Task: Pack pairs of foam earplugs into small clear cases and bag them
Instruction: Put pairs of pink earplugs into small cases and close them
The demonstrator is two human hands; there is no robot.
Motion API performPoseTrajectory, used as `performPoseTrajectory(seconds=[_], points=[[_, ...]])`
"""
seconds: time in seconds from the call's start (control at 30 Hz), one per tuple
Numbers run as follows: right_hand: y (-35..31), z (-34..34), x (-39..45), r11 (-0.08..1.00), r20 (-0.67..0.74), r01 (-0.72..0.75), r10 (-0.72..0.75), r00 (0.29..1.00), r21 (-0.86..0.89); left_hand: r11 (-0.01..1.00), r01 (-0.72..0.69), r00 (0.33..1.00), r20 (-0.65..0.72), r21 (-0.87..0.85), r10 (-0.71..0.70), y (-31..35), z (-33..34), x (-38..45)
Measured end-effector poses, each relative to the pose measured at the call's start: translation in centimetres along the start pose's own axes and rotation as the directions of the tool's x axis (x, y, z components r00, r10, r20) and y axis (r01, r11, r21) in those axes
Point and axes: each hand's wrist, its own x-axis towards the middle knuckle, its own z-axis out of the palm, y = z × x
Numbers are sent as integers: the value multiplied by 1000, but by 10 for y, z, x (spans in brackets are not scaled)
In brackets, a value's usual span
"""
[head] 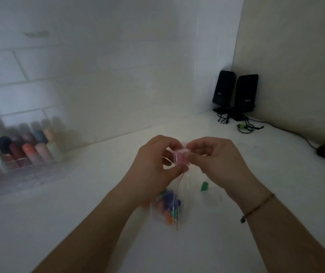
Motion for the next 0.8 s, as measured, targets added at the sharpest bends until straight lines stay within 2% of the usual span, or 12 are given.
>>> performPoseTrajectory(seconds=[0.07, 0.1, 0.17, 0.23, 0.3, 0.53, 0.67, 0.8], points=[[2, -9, 4, 998, 21, -36, 35, 999, 42, 986, -69, 998, 18, 153, 67, 3, 0, 11], [4, -17, 8, 997, -11, -53, 54, 998, 53, 977, -85, 996, 45, 198, 78, 4, 1, 17], [14, -40, 19, 998, -235, -65, 68, 970, 18, 983, -41, 994, 107, 180, 22, 3, 5, 33], [25, -64, 26, 986, -506, -147, 89, 858, -76, 984, 6, 982, 184, 180, -39, -2, 14, 52], [34, -76, 25, 967, -625, -237, 126, 770, -97, 960, -59, 971, 238, 273, -8, -5, 31, 69], [42, -67, 27, 935, -585, -297, 133, 800, -192, 909, -127, 936, 352, 398, -24, -7, 89, 99], [42, -67, 27, 908, -582, -314, 102, 807, -276, 895, -82, 960, 274, 440, -47, -10, 97, 102], [43, -65, 26, 832, -490, -322, 71, 869, -451, 908, -41, 956, 280, 418, -86, -12, 98, 103]])
